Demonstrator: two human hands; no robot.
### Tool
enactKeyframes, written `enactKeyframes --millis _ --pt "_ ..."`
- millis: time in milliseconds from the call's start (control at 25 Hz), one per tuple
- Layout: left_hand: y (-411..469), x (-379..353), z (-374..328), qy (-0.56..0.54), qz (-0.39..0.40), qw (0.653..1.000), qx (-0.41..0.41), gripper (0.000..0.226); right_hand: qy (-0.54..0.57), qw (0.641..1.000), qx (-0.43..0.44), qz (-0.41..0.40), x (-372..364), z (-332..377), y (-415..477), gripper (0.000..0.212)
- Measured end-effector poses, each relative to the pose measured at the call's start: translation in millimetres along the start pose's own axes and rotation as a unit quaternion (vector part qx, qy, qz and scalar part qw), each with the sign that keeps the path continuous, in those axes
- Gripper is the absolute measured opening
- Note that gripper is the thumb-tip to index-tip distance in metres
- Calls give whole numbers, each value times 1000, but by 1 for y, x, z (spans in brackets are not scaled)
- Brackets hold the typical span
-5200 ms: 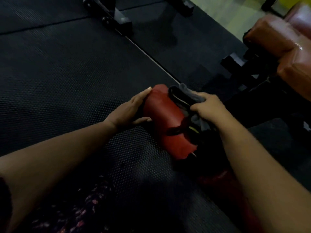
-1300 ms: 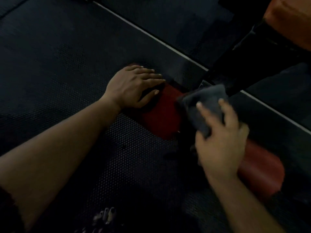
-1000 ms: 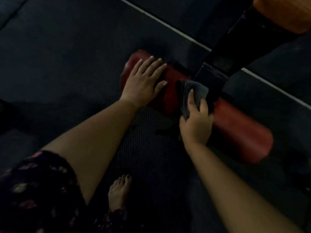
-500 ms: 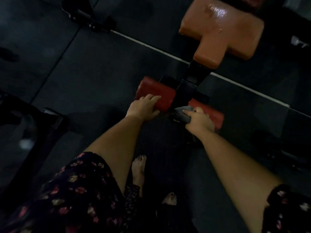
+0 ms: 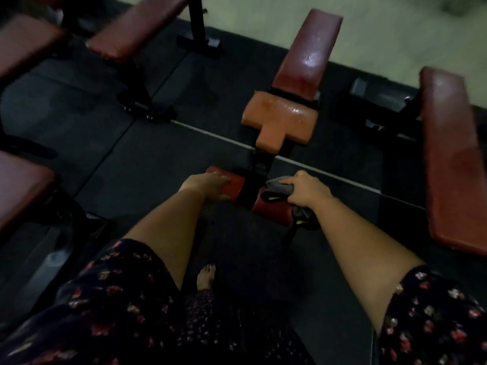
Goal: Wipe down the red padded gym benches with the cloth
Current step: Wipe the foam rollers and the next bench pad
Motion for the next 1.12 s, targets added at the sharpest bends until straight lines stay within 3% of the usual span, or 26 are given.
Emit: enactKeyframes --millis 200,400,680,1120 --pt "-56 96 -37 -14 -93 995 -17 60 -22 997 42 -57 83 11 -68 57" --pt "-106 122 -45 -30 -132 991 -9 60 -38 989 95 -103 123 37 -110 58" --pt "-157 134 9 -26 -162 985 45 59 -98 976 164 -108 136 96 -135 59" --pt "-201 129 119 -52 -173 980 80 59 -137 970 166 -117 116 215 -124 51"
Point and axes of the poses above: each hand's wrist, its own y-axis towards the middle knuckle, its own x-axis out of the back of the hand, z = x × y, the point moved 10 cm from there along y, towards the middle knuckle, and after that the axes turned 6 degrees about z, right-handed, at the moved point
